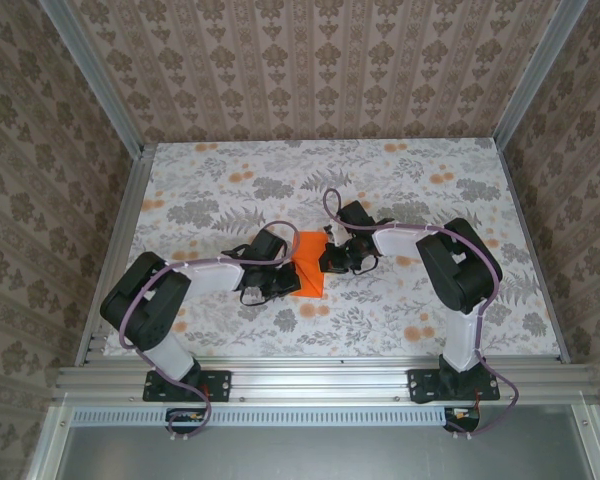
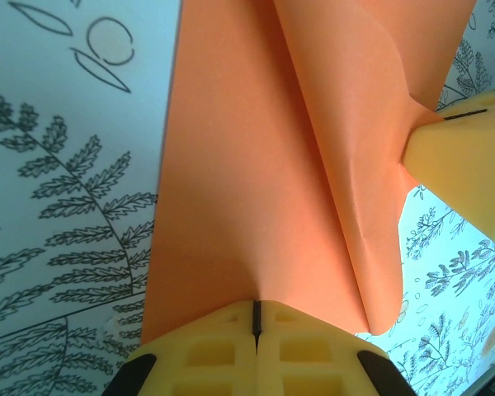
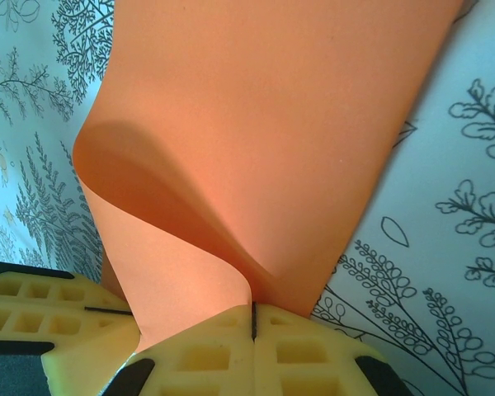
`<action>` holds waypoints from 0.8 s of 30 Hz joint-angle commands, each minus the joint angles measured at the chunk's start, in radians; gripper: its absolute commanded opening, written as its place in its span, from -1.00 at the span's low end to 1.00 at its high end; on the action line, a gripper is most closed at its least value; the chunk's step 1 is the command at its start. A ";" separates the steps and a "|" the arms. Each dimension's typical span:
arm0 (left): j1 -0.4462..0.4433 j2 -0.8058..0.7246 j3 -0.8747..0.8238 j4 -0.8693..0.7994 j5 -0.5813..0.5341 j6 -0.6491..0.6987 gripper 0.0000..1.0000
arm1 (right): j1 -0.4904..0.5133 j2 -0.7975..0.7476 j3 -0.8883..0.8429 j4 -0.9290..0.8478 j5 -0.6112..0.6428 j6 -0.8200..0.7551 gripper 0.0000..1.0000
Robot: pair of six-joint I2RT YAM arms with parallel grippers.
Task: Fold a paper plane with a square sheet of paper (pick it up from the middle)
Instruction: Fold the triangle a second time at the center of the table.
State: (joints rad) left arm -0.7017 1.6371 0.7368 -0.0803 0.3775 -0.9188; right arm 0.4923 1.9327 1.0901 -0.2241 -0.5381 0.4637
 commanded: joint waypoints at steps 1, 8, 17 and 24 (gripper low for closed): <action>-0.010 0.035 -0.005 -0.096 -0.020 0.027 -1.00 | -0.011 -0.018 -0.012 0.016 0.044 0.000 -0.90; -0.012 0.035 -0.004 -0.097 -0.019 0.028 -1.00 | -0.014 -0.027 -0.021 0.020 0.064 0.001 -0.90; -0.013 0.035 0.004 -0.098 -0.019 0.030 -1.00 | -0.015 -0.020 -0.026 0.018 0.075 0.005 -0.90; -0.013 0.032 0.034 -0.099 -0.012 0.032 -1.00 | -0.014 -0.010 -0.042 0.000 0.121 0.014 -0.90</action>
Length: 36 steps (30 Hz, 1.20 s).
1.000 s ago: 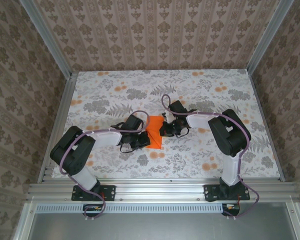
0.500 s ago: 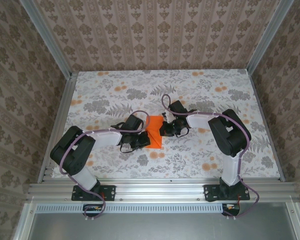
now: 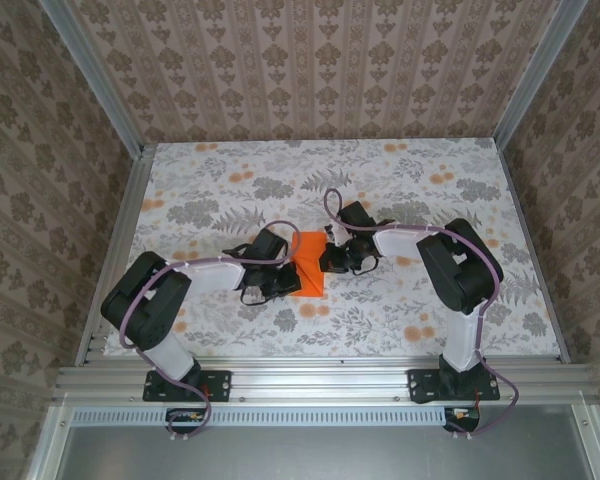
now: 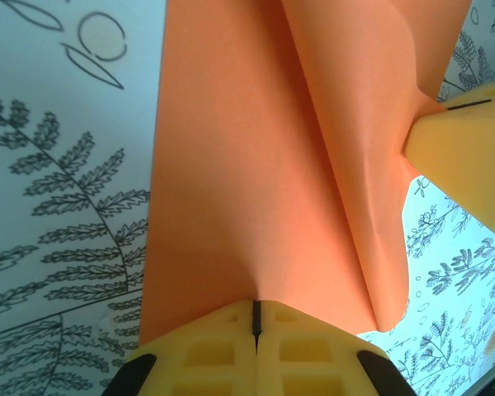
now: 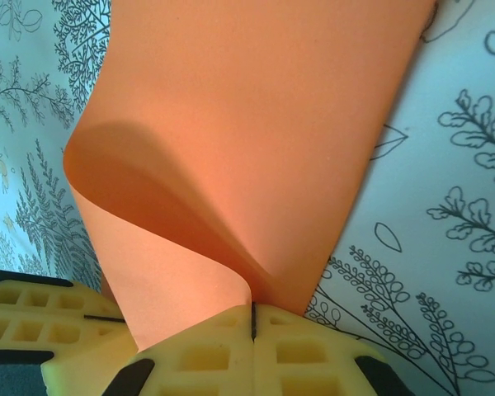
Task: Fold a paper plane with a square sheet of paper (pick it up from the middle)
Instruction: Fold the triangle a second time at the center of the table.
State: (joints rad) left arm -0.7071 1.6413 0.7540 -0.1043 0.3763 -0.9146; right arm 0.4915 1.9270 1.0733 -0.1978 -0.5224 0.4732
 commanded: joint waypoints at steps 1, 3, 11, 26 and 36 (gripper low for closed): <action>-0.008 0.026 0.023 -0.072 -0.008 0.028 -1.00 | -0.014 0.003 -0.025 -0.030 0.110 0.004 -0.91; -0.007 0.022 0.036 -0.065 -0.003 0.027 -0.98 | -0.013 0.014 -0.026 -0.036 0.120 0.011 -0.92; -0.002 -0.047 0.063 0.074 0.009 -0.002 -0.75 | -0.013 0.020 -0.042 -0.050 0.150 0.020 -0.94; 0.000 0.054 0.046 0.277 0.024 -0.035 -0.76 | -0.014 0.042 -0.035 -0.058 0.150 0.042 -0.93; 0.000 0.086 0.013 0.319 0.026 -0.036 -0.76 | -0.018 0.052 -0.036 -0.064 0.163 0.064 -0.93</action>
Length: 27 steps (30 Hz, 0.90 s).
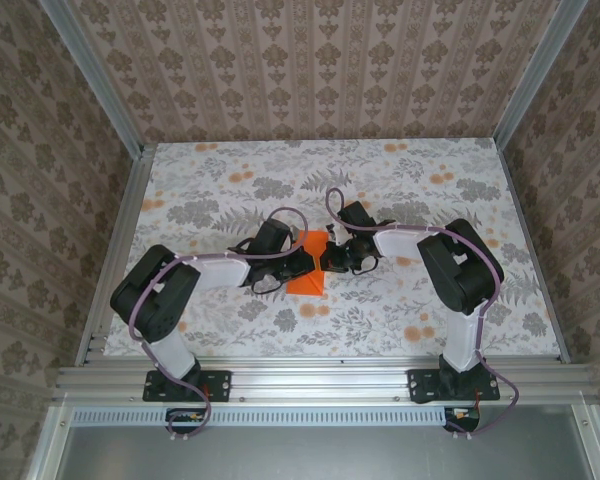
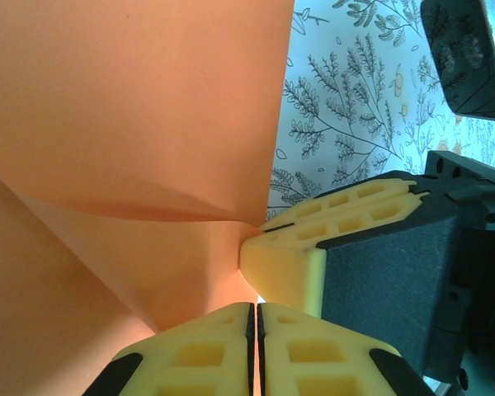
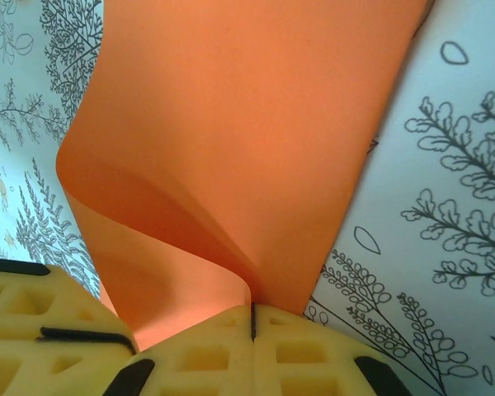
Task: Fold a paper plane with a square sheet of paper (pick it up from the middle)
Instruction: Fold the triangle a second time at the center of the table.
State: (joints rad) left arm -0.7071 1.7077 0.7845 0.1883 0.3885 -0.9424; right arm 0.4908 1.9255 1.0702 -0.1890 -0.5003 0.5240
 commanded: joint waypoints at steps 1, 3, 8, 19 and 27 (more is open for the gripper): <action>0.000 0.023 -0.019 0.029 0.013 -0.009 -0.76 | -0.018 0.054 -0.032 -0.073 0.143 0.015 -0.93; 0.000 0.025 -0.023 0.033 0.013 -0.009 -0.77 | -0.021 0.052 -0.035 -0.073 0.144 0.017 -0.93; 0.000 0.035 -0.028 0.041 0.013 -0.009 -0.76 | -0.025 0.052 -0.036 -0.071 0.143 0.025 -0.94; 0.000 0.056 -0.032 0.047 0.010 -0.013 -0.77 | -0.035 0.051 -0.042 -0.062 0.122 0.025 -0.93; 0.000 0.073 -0.028 0.045 0.011 -0.013 -0.77 | -0.035 0.058 -0.038 -0.067 0.121 0.022 -0.93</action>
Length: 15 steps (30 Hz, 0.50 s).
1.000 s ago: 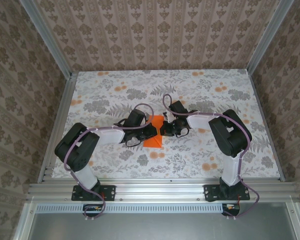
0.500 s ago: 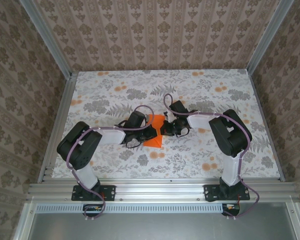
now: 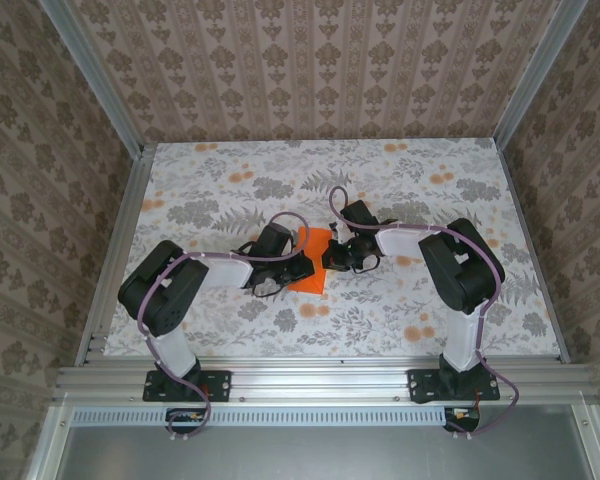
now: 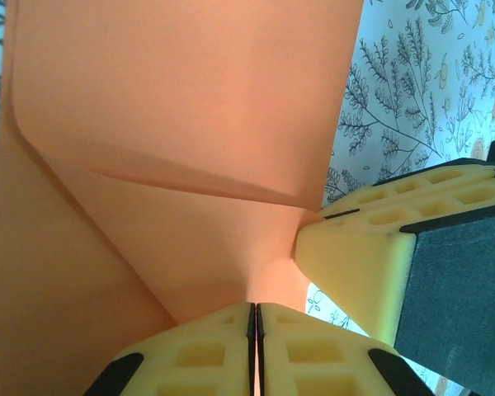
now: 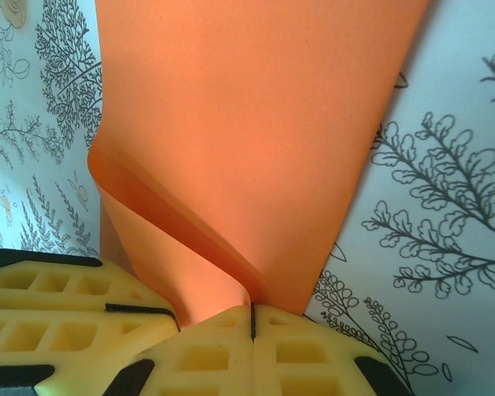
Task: Fold a paper plane with a square sheet of paper (pick it up from the middle)
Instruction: Fold the triangle a second time at the center of the table.
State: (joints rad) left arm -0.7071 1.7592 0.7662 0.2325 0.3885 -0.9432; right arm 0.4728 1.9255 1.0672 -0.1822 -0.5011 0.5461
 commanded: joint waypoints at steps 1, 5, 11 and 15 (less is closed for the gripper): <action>0.000 0.023 -0.010 0.001 0.012 -0.012 -0.77 | -0.017 0.060 -0.035 -0.074 0.123 0.002 -0.93; -0.002 0.030 -0.009 -0.005 0.013 -0.013 -0.77 | -0.017 0.061 -0.035 -0.078 0.131 0.003 -0.93; -0.006 0.032 -0.001 -0.055 0.002 -0.010 -0.80 | -0.017 0.048 -0.020 -0.083 0.119 0.002 -0.90; -0.012 0.033 0.020 -0.144 -0.021 0.006 -0.84 | -0.017 -0.001 0.007 -0.101 0.105 0.007 -0.76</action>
State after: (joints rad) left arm -0.7078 1.7721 0.7773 0.2089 0.3862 -0.9451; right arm 0.4728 1.9259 1.0725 -0.1905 -0.4999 0.5495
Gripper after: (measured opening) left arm 0.087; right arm 0.109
